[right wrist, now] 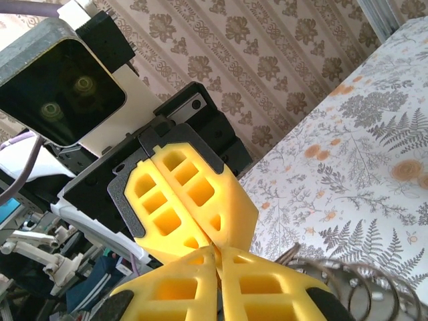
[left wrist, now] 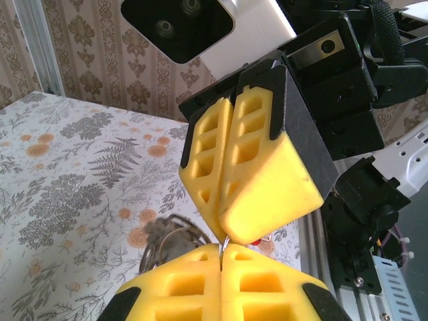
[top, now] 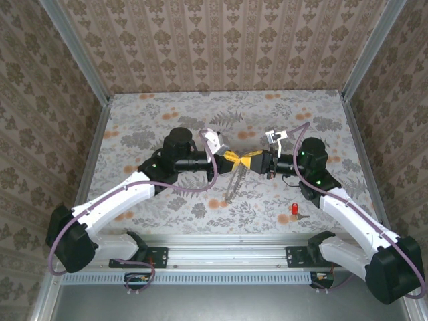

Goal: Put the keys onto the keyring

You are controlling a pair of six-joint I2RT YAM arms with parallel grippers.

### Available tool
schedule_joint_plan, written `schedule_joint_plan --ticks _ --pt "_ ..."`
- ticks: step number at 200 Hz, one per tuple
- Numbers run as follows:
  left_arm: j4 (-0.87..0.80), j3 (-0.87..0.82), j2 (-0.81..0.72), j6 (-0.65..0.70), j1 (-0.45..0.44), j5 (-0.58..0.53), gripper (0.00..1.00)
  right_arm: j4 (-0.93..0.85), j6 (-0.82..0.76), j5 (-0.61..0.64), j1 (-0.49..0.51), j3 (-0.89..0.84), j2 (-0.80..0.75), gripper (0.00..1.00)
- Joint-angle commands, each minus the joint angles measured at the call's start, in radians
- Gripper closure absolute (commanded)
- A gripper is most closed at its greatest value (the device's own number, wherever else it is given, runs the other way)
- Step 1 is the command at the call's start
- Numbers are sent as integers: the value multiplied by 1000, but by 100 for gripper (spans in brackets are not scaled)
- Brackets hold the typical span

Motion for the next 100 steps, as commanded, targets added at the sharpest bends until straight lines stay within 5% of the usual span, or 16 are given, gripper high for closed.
schedule_joint_plan --ticks 1,66,100 --pt "72 59 -1 -12 9 23 100 -51 -24 -31 12 10 -10 90" --pt "67 67 3 -17 14 23 100 -49 -30 -28 10 -11 -28 84" --pt "72 70 8 -26 15 21 100 -42 -33 -27 11 -18 -26 100"
